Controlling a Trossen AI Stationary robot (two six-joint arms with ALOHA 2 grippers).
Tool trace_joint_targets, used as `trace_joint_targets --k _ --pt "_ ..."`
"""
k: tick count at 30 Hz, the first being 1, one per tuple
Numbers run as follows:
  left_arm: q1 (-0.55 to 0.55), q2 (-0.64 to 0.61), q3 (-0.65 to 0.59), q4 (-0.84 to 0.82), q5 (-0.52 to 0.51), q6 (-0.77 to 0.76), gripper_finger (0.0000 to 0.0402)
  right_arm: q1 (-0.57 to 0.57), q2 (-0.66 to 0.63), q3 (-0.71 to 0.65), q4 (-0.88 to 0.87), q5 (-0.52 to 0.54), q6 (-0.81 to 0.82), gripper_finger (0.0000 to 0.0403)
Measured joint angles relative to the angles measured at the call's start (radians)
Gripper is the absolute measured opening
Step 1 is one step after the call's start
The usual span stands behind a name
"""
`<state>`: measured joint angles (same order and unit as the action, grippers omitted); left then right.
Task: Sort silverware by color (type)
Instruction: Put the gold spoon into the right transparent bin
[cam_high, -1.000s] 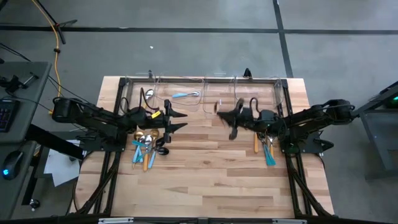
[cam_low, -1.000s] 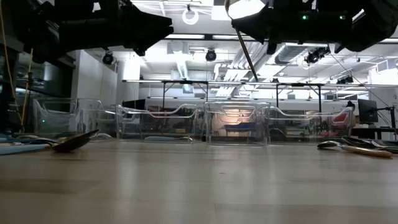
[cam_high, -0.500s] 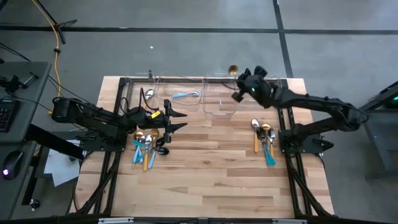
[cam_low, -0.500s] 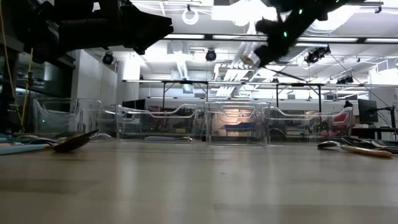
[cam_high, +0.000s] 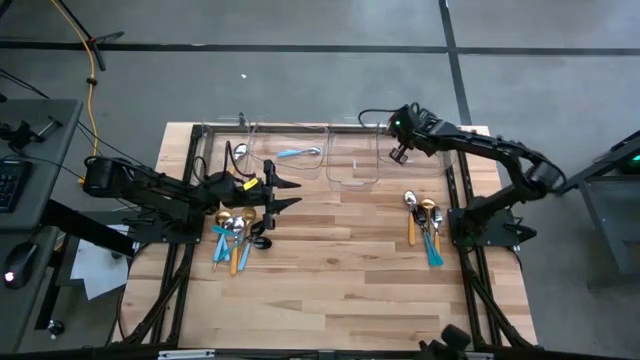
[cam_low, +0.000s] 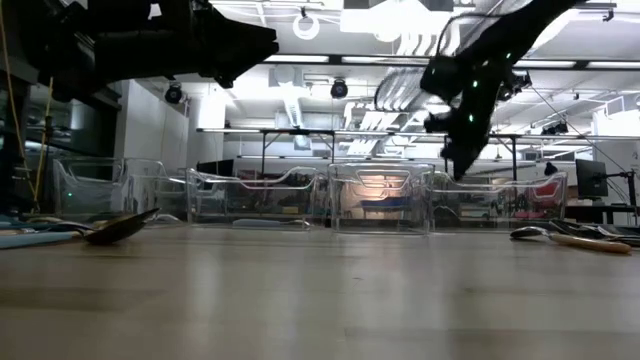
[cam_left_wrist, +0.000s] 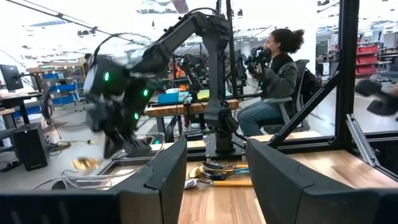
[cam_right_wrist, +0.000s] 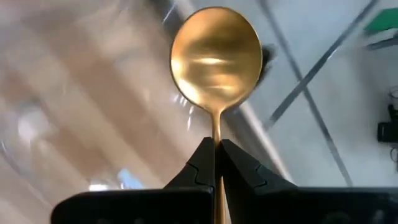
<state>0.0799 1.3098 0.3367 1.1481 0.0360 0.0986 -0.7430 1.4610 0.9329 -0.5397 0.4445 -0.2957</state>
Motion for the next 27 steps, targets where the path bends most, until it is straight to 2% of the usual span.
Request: trace_joint_targets --k 5,11,18,27 --pt "0.0 0.0 0.0 -0.005 0.0 0.0 0.0156 -0.022 0.113 0.0 -0.009 -0.015 -0.02 0.0" --pt "0.0 0.0 0.0 -0.008 0.0 0.0 0.0156 -0.065 0.141 0.0 -0.011 -0.175 -0.027 0.0" --pt "0.0 0.0 0.0 -0.009 0.0 0.0 0.0156 -0.089 0.138 0.0 -0.011 -0.182 -0.046 0.0001" --pt "0.0 0.0 0.0 -0.009 0.0 -0.001 0.0156 -0.088 0.138 0.001 -0.012 -0.18 -0.017 0.0021"
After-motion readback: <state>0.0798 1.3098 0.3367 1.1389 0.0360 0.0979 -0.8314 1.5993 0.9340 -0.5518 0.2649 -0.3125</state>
